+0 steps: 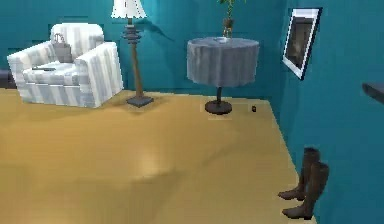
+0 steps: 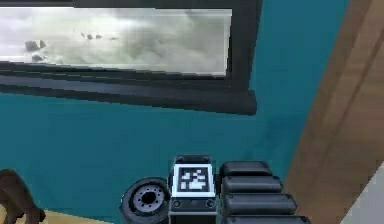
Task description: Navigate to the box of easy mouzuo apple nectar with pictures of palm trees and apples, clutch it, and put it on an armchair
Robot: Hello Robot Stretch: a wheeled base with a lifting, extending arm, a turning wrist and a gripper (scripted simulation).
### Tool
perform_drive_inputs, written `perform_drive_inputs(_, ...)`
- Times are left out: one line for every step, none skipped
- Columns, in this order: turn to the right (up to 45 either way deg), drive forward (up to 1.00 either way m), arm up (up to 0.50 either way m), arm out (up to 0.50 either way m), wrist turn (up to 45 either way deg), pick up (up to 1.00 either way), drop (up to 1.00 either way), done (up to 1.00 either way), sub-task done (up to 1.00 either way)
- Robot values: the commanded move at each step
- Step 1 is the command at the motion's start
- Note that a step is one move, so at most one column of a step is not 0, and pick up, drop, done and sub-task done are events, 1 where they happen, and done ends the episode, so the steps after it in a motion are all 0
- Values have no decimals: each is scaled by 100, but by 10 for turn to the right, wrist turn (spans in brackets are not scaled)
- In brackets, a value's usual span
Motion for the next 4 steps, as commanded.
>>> perform_drive_inputs(-450,0,0,0,0,0,0,0,0)
perform_drive_inputs(-180,0,0,0,0,0,0,0,0)
perform_drive_inputs(0,40,0,0,0,0,0,0,0)
perform_drive_inputs(240,0,0,0,0,0,0,0,0)
